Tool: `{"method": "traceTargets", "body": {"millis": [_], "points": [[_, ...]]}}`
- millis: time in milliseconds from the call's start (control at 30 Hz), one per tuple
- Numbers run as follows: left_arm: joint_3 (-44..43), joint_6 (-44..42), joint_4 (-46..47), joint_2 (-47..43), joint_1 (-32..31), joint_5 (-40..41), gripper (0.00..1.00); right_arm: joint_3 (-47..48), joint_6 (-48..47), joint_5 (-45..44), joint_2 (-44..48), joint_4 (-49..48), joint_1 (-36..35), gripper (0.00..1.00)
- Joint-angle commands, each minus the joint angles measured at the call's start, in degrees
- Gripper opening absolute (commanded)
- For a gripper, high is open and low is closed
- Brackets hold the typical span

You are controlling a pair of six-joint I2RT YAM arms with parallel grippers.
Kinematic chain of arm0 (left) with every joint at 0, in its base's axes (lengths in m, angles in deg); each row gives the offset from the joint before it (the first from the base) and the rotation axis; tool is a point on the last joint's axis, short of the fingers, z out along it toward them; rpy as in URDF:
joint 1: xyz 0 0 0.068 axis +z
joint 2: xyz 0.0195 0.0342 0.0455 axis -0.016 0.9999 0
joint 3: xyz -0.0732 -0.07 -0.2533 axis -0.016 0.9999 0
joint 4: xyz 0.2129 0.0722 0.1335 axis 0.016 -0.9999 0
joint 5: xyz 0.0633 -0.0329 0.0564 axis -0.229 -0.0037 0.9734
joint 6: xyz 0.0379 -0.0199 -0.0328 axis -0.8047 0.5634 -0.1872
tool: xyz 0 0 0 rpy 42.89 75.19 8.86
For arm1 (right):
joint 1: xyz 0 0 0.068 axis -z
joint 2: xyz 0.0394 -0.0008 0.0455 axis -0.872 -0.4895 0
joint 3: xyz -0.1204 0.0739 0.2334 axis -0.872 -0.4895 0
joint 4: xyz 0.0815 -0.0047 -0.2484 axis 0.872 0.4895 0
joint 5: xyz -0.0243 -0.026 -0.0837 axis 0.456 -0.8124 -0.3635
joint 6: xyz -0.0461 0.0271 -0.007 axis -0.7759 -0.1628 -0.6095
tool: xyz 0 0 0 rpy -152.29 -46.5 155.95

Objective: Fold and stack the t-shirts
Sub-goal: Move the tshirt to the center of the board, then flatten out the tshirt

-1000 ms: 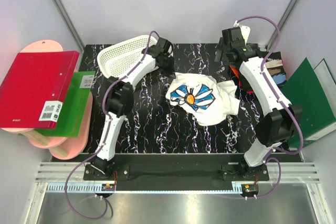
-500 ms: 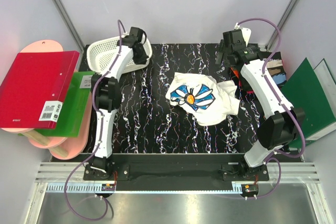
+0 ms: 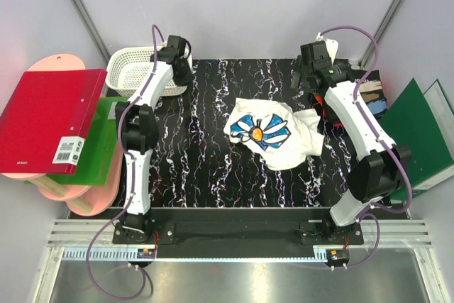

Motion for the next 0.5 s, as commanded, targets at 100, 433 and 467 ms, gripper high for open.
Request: {"method": "traceTargets", "body": {"millis": [100,433,467], "points": [[5.1,-4.9,10.1,-18.3,-6.3,-18.4,0.77,-2.4,-1.1,2.4,1.5,-1.2,0.1,0.96],[27.7,-8.8,9.8,-18.6,-14.0,-33.3,0.99,-3.6,2.2,22.7,-7.8,2.2,3.5,0.96],[28.1,-8.6,9.8,-18.3,-14.3,-33.1,0.99,-2.7,2.5,23.2,-9.7,2.2,3.6,0.96]]}}
